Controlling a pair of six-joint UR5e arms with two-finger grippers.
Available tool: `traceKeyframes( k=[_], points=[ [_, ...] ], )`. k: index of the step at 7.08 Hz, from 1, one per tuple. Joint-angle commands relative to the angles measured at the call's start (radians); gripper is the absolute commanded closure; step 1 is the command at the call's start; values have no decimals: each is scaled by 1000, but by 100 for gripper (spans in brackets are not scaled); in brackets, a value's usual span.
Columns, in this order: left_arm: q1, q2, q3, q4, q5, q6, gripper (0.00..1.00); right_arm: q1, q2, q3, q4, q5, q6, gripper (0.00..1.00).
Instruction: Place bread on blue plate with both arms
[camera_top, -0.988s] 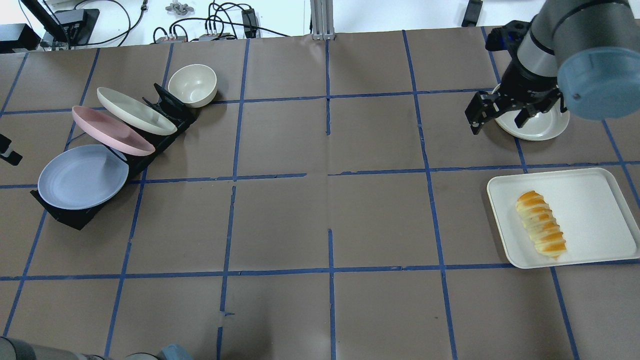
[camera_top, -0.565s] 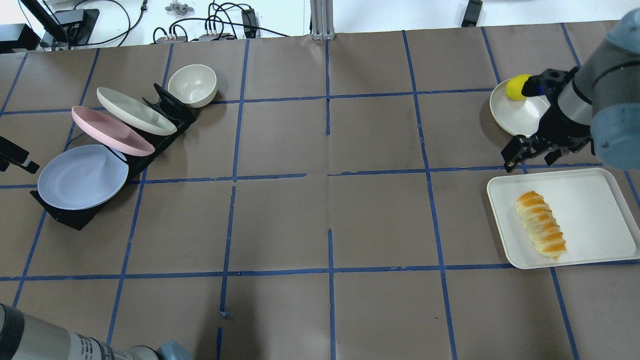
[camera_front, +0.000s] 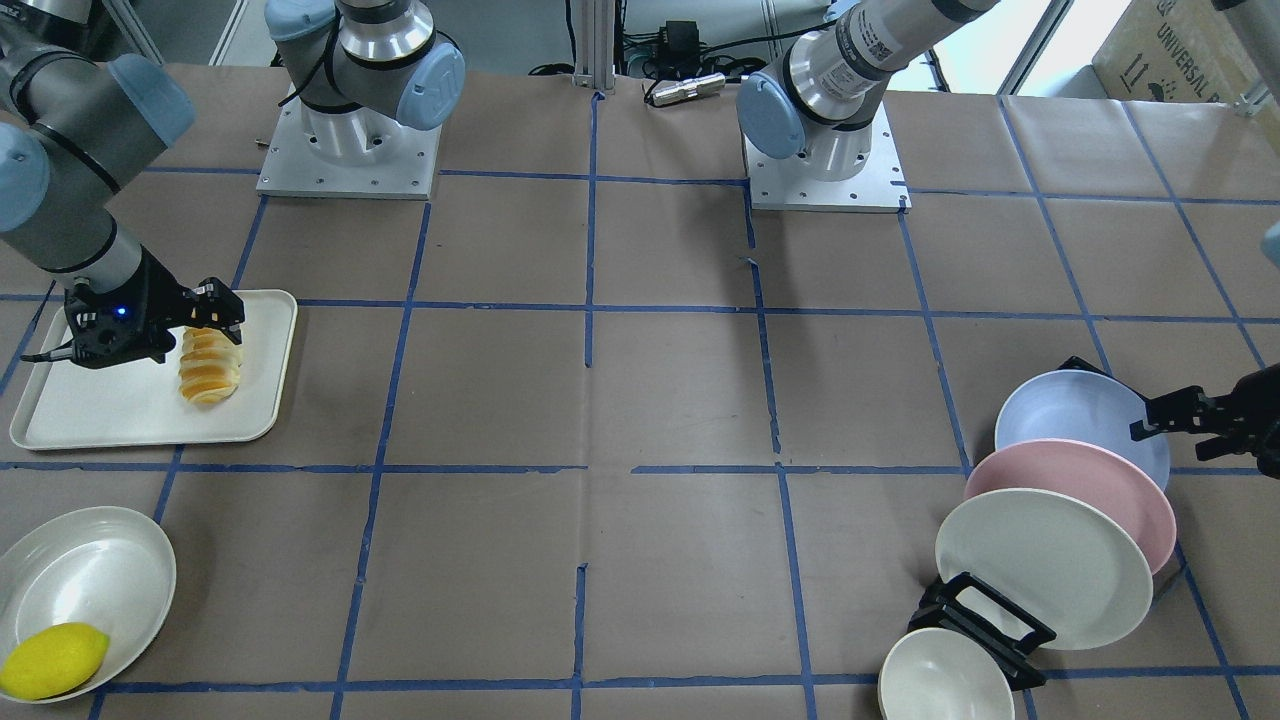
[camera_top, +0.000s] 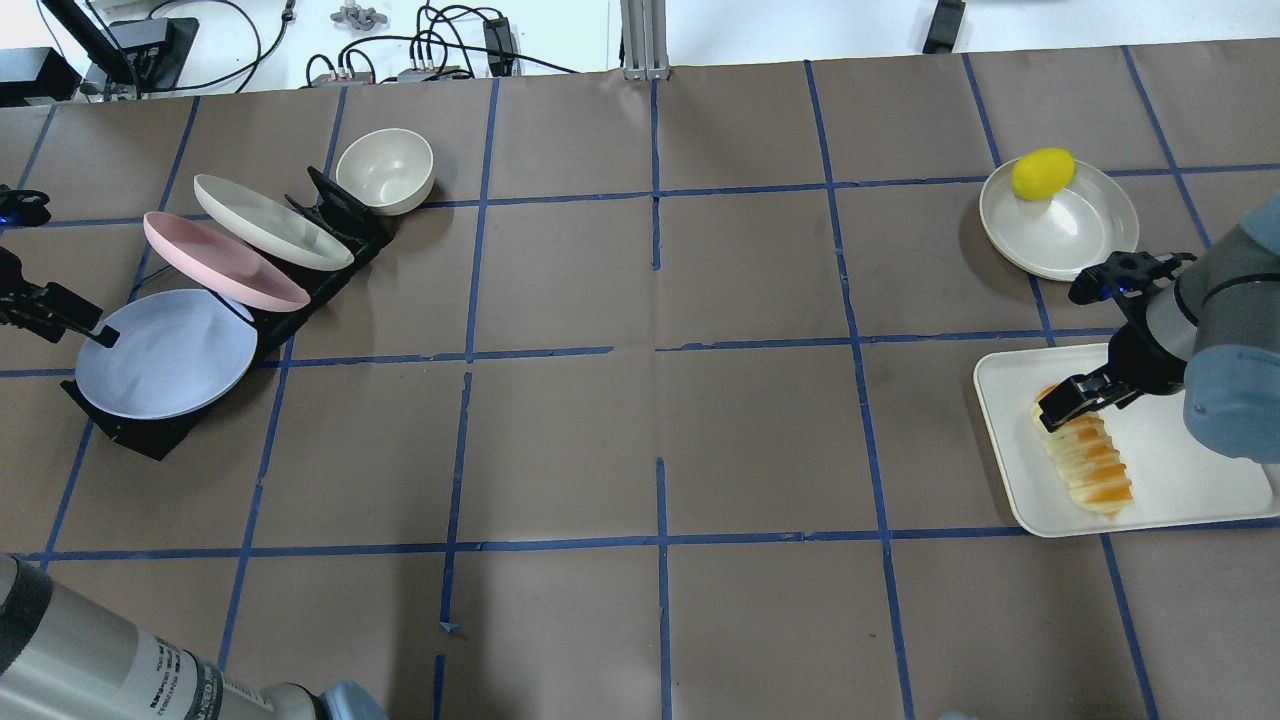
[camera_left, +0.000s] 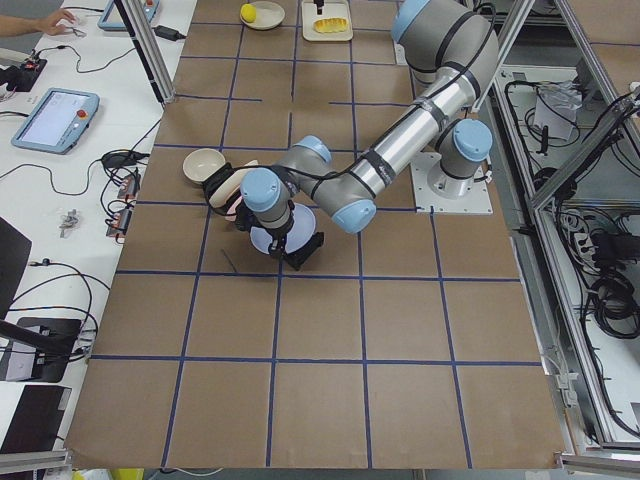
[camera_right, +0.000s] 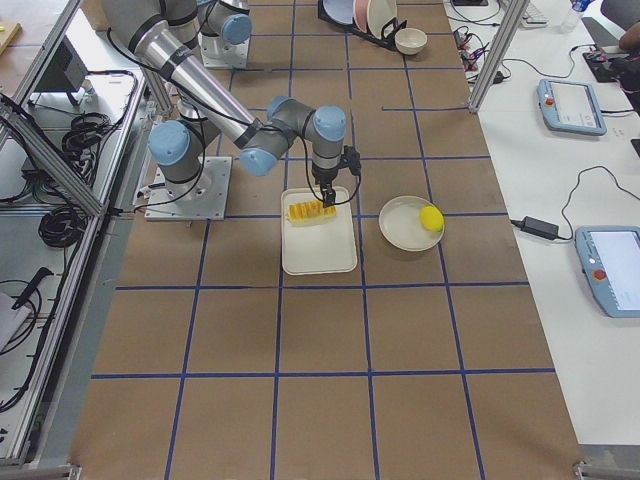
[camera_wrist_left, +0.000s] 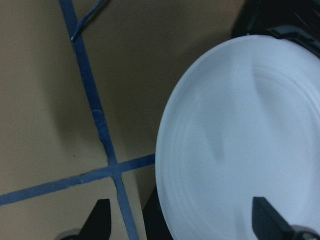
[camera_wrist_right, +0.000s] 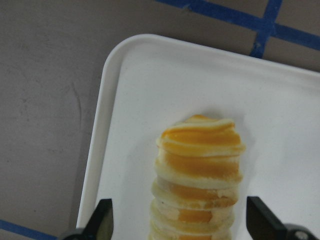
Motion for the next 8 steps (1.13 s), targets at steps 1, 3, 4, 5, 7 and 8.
traceKeyframes(
  k=[1,3,4,5,7,8],
  points=[
    [-3,-47,29,-2,-50,1,1,-3,12,20,-1,-17,-17,8],
    [-4,-55,29,-4,-60,-2,26,-5,31,20,-12,-28,-29,8],
    [-4,-55,31,-4,-60,0,45,-5,57,18,-29,-28,-30,8],
    [-6,-55,31,-4,-57,0,64,-5,71,18,-41,-28,-30,8],
    [-7,-50,33,-8,-58,0,78,-5,87,18,-67,-30,-30,9],
    [-9,-44,40,-30,-60,0,79,-5,88,17,-67,-30,-30,17]
  ],
)
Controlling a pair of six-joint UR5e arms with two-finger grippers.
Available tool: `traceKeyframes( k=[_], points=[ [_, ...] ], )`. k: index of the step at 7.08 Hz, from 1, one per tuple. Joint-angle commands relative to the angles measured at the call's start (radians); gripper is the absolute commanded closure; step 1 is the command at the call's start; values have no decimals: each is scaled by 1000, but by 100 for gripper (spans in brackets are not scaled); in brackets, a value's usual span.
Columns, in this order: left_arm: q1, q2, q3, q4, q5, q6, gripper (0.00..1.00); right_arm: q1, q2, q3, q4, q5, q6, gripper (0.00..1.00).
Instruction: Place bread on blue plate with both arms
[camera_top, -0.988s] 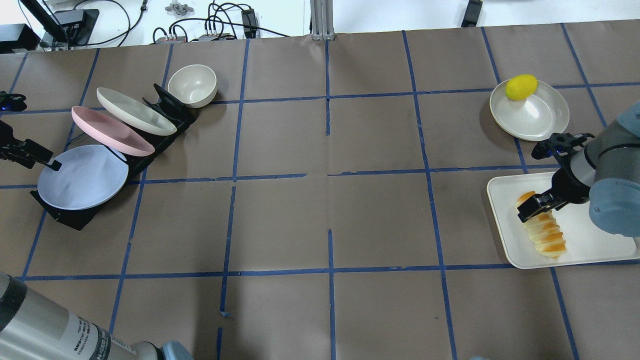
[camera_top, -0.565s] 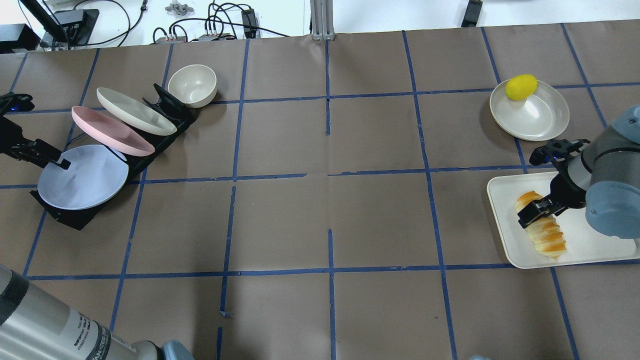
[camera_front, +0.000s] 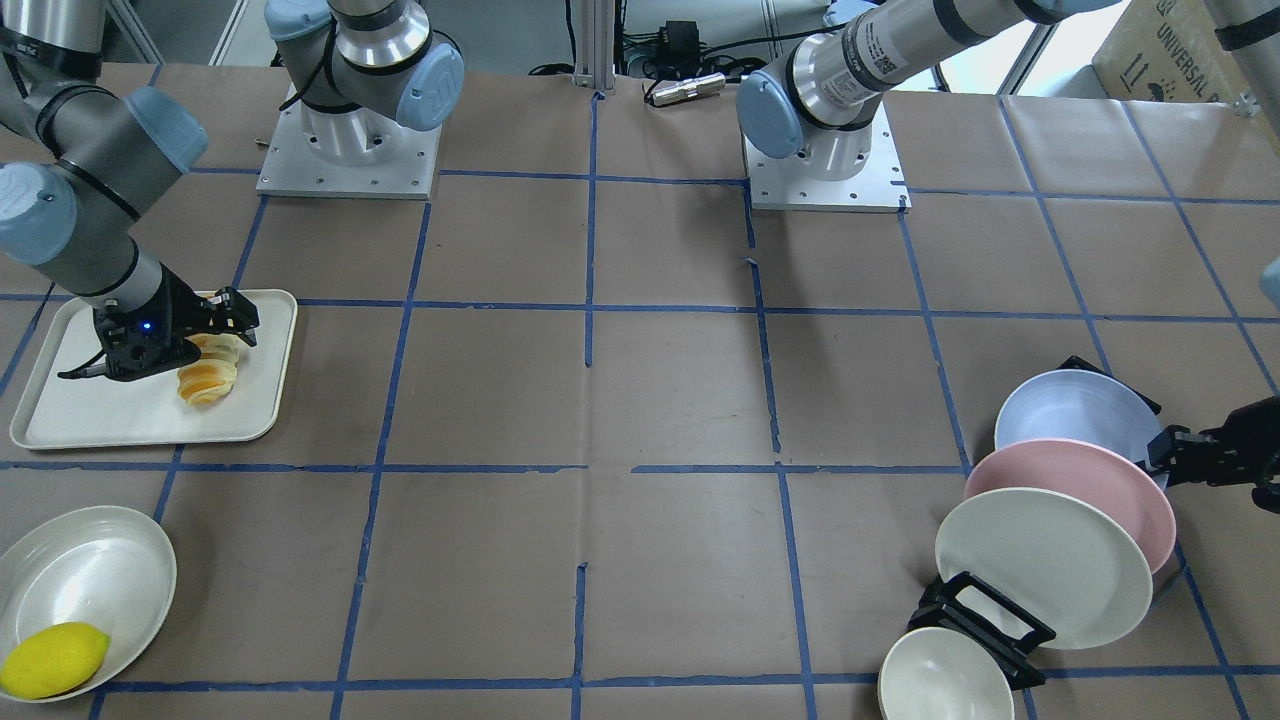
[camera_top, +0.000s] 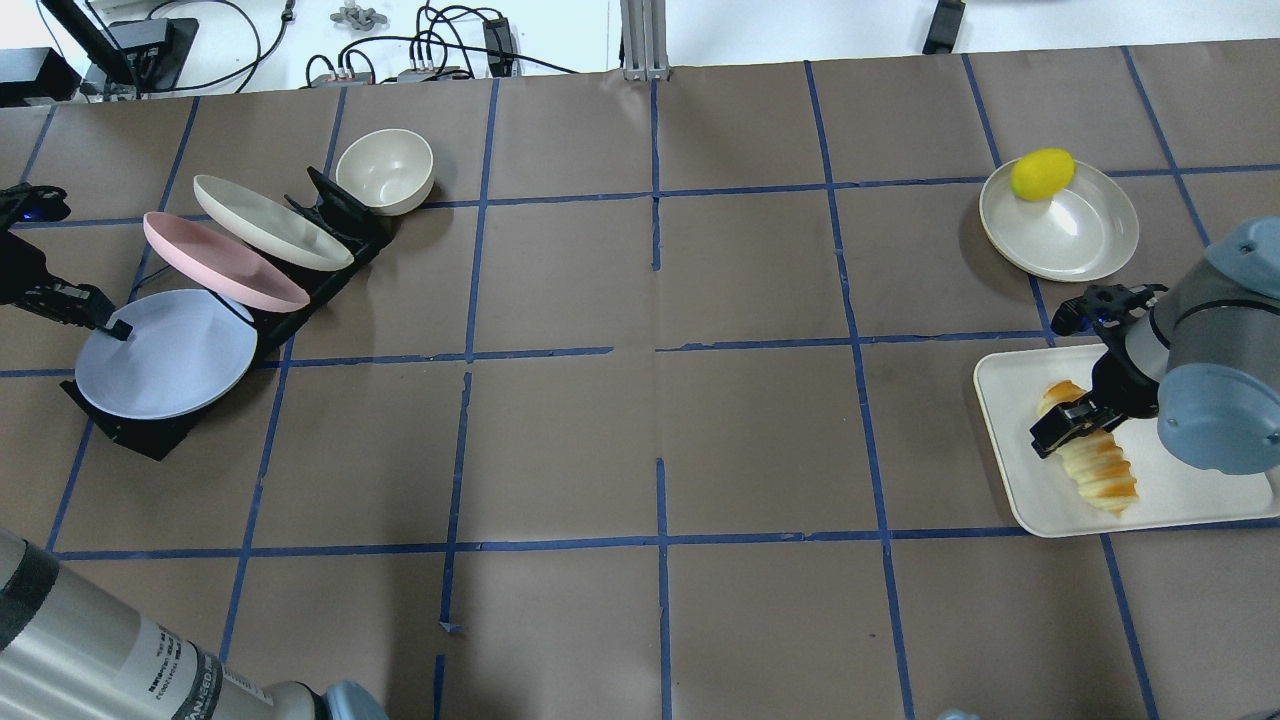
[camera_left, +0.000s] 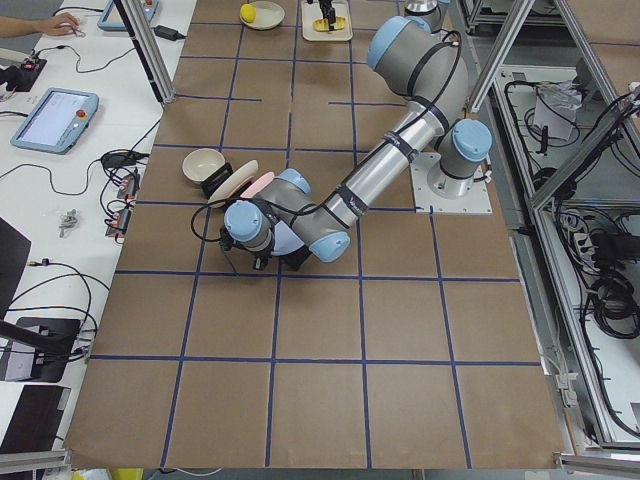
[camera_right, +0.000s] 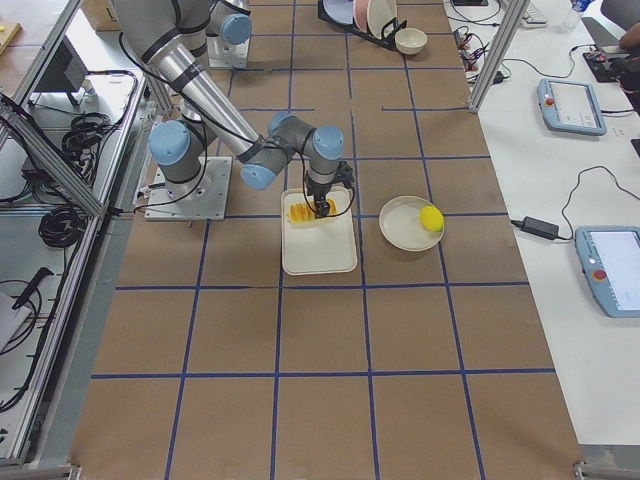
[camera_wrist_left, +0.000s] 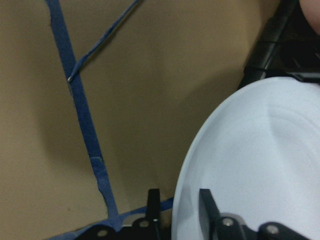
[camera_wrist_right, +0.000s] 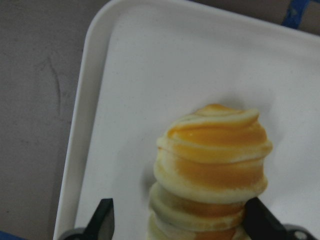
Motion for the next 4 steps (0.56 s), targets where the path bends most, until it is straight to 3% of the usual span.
traceKeyframes(
  k=[1,2,4],
  points=[
    [-2,6,37,-62,-3,-2,80,0,5,-3,-1,-12,6,27],
    [-2,8,84,-141,-2,-3,81,-2,-10,-12,13,-26,9,0],
    [-2,34,105,-235,4,-3,85,-3,-11,-65,106,-28,8,0]
  ],
)
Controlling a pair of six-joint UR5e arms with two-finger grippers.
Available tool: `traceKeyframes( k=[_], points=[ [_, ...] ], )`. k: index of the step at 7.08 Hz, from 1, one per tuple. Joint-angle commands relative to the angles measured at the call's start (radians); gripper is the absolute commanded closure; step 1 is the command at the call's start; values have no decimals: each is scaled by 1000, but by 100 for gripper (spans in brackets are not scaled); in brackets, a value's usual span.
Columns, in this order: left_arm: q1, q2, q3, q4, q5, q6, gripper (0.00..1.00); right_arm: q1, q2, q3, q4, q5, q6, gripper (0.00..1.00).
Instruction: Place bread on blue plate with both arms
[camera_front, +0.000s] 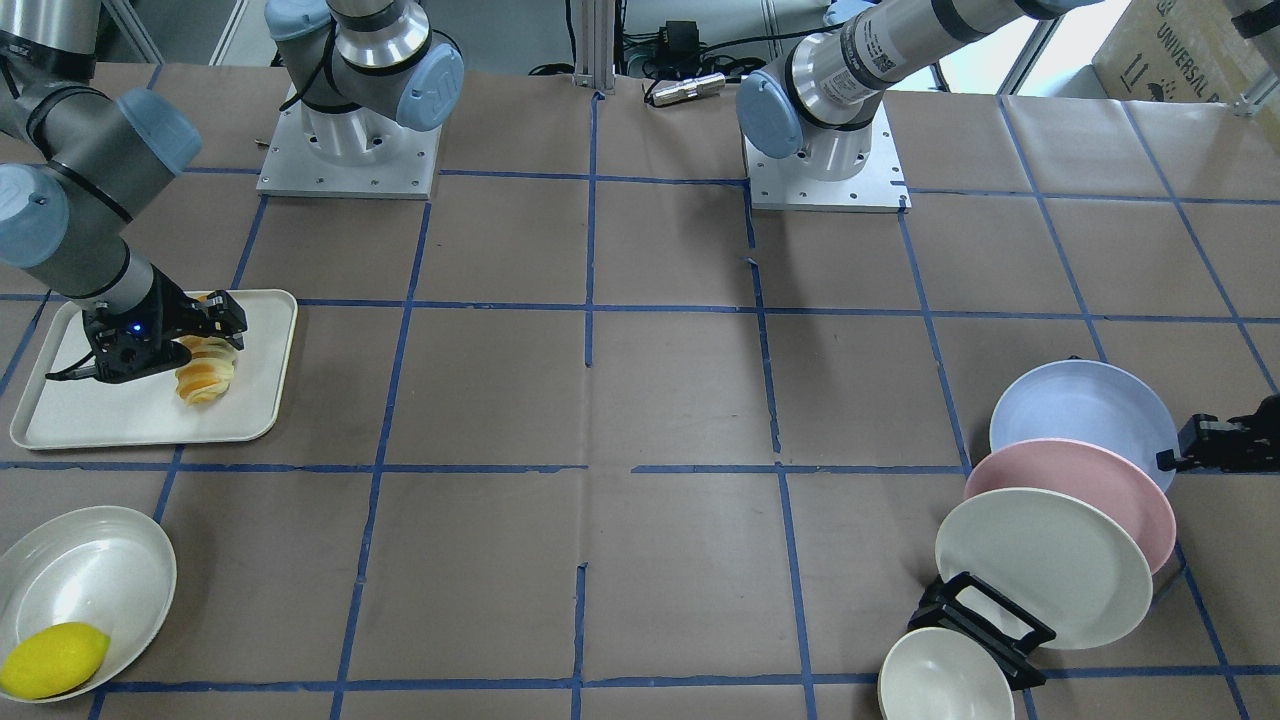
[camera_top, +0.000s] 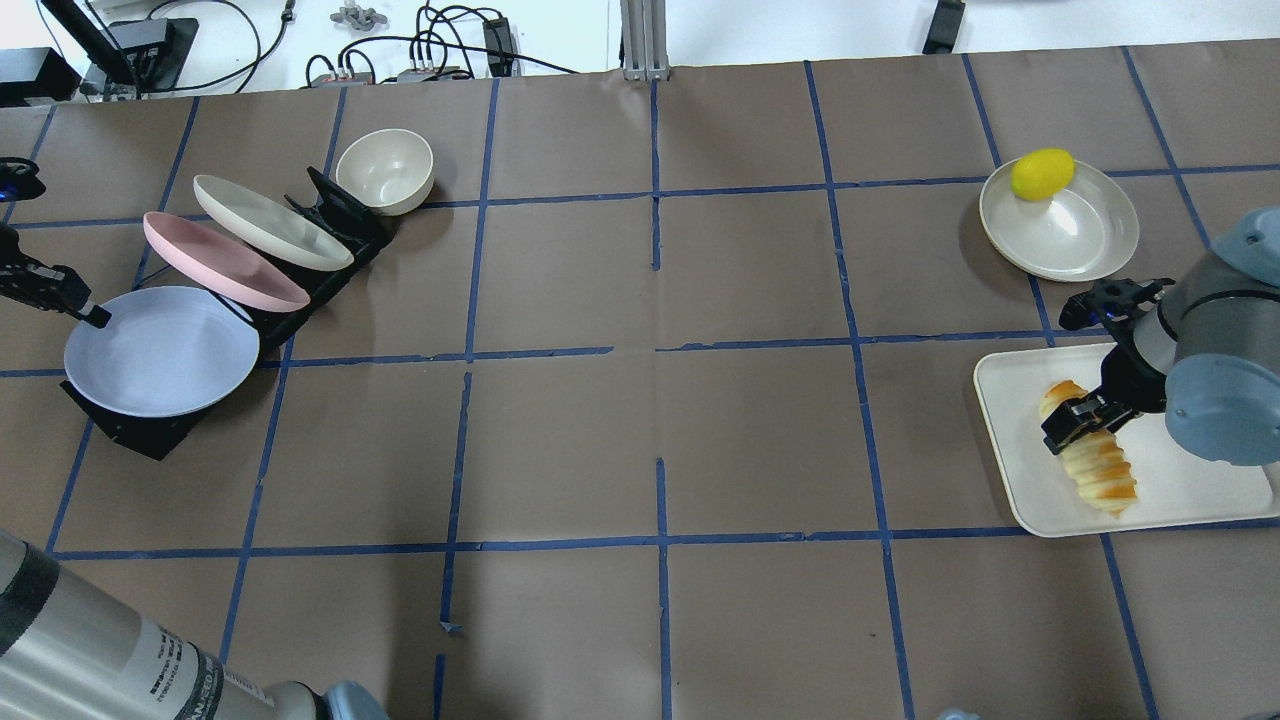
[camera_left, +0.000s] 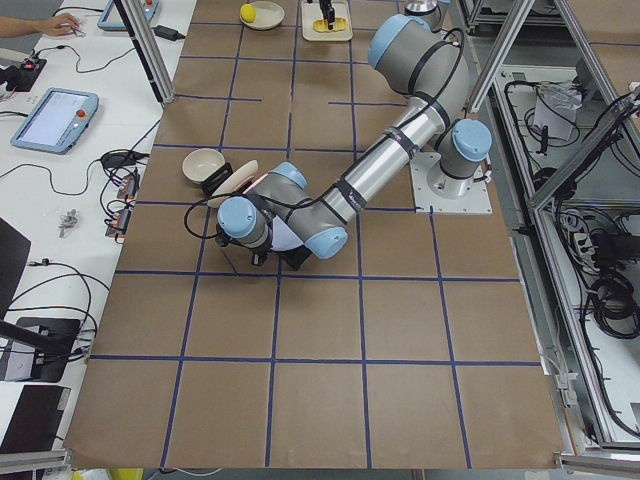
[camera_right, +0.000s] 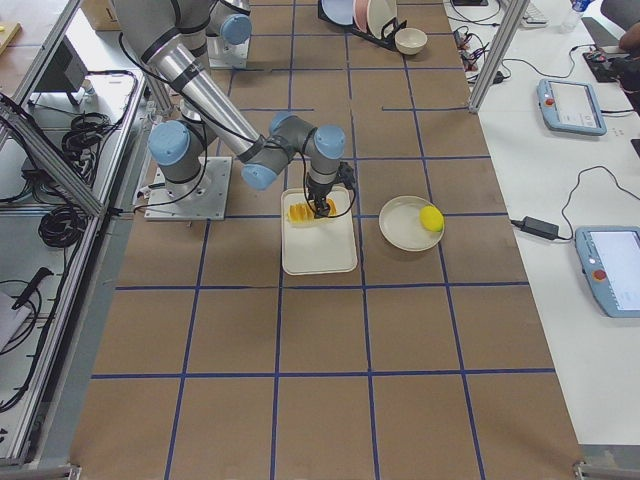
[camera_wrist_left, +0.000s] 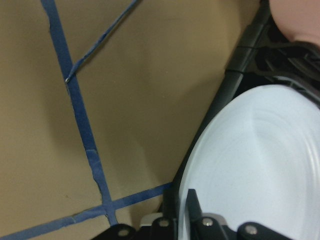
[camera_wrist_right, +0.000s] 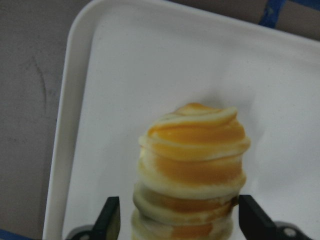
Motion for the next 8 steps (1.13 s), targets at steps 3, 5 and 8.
traceKeyframes(
  k=[3,5,8],
  points=[
    [0,102,-10,-154,36,3,91,-34,15,-56,76,11,-4,0],
    [-2,211,-119,-156,45,-3,92,-42,47,-50,79,16,-3,0],
    [-136,421,-292,-141,34,-161,92,-42,40,-42,147,17,5,1]
  ],
)
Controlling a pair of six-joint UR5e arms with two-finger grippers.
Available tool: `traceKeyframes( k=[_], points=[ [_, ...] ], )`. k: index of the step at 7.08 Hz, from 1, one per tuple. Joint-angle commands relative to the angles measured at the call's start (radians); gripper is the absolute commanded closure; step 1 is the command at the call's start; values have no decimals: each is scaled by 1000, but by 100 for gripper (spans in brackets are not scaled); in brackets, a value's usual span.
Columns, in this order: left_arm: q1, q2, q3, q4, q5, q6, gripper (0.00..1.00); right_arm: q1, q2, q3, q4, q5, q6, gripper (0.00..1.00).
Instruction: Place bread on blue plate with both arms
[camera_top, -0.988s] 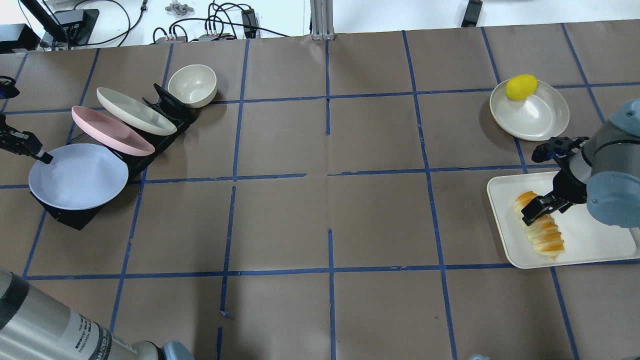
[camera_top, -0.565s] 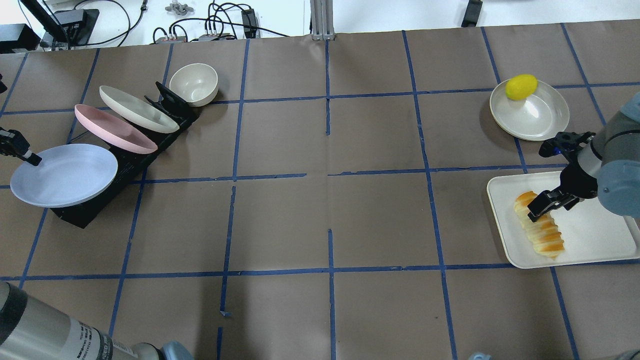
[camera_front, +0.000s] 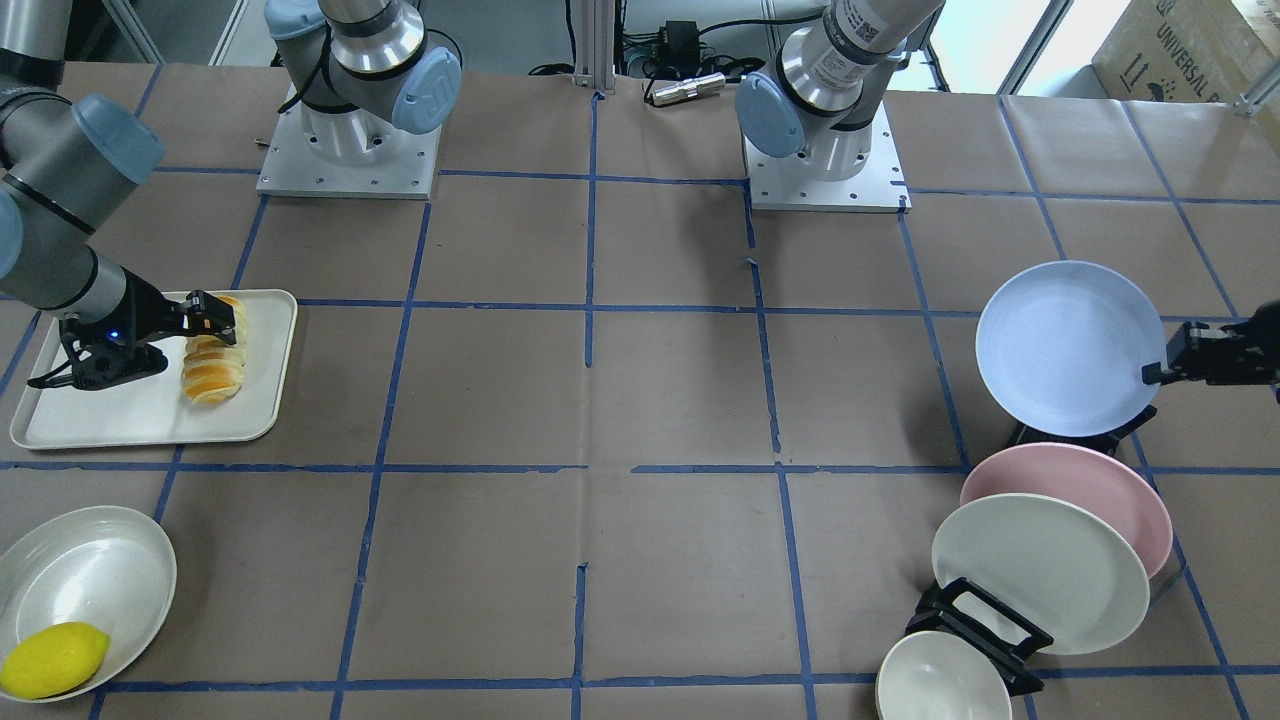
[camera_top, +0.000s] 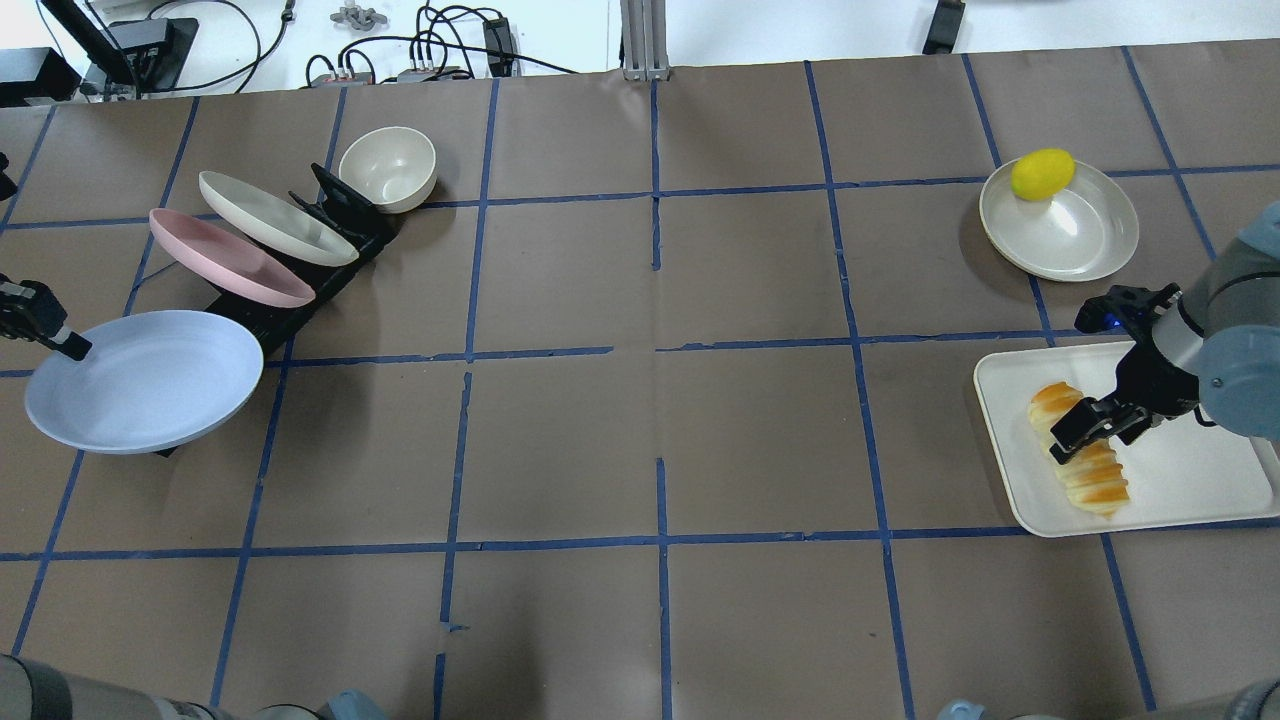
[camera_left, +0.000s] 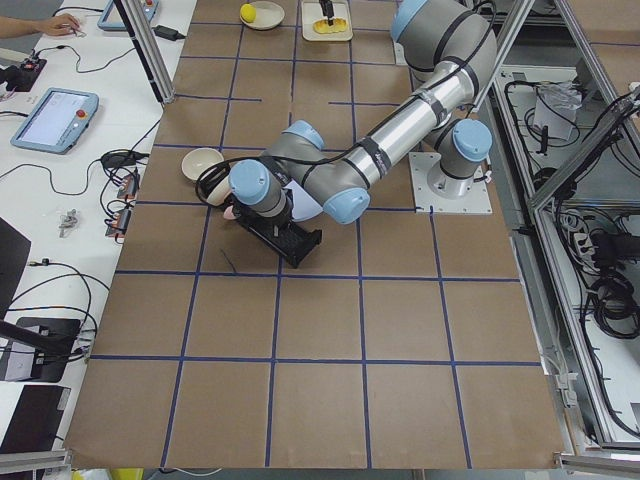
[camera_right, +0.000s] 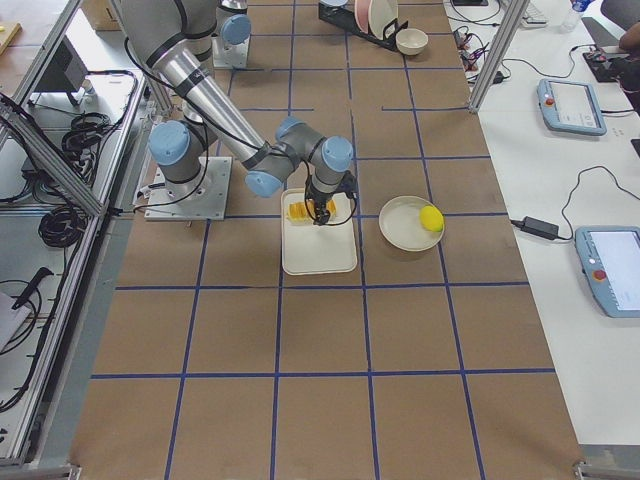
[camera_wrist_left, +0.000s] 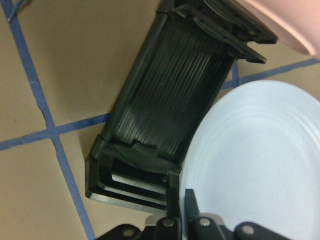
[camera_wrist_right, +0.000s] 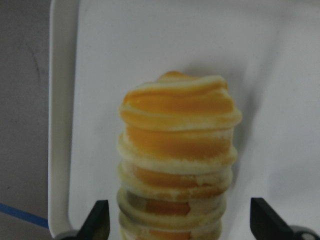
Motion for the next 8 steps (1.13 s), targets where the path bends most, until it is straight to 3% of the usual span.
traceKeyframes(
  k=[1,2,3,4,6,8],
  points=[
    [-147,73,-62,8,-10,-160,92,0,6,3,15,14,1,4],
    [-225,73,-63,8,-34,-251,92,0,4,2,15,13,5,35],
    [-298,63,-68,8,-119,-325,92,0,-3,5,15,2,7,84],
    [-360,46,-68,32,-189,-435,92,0,-5,3,15,5,30,96],
    [-539,-37,-68,200,-221,-633,92,0,-37,-13,28,8,34,95],
    [-661,-145,-68,398,-250,-752,92,26,-214,-113,169,11,65,95]
  ],
)
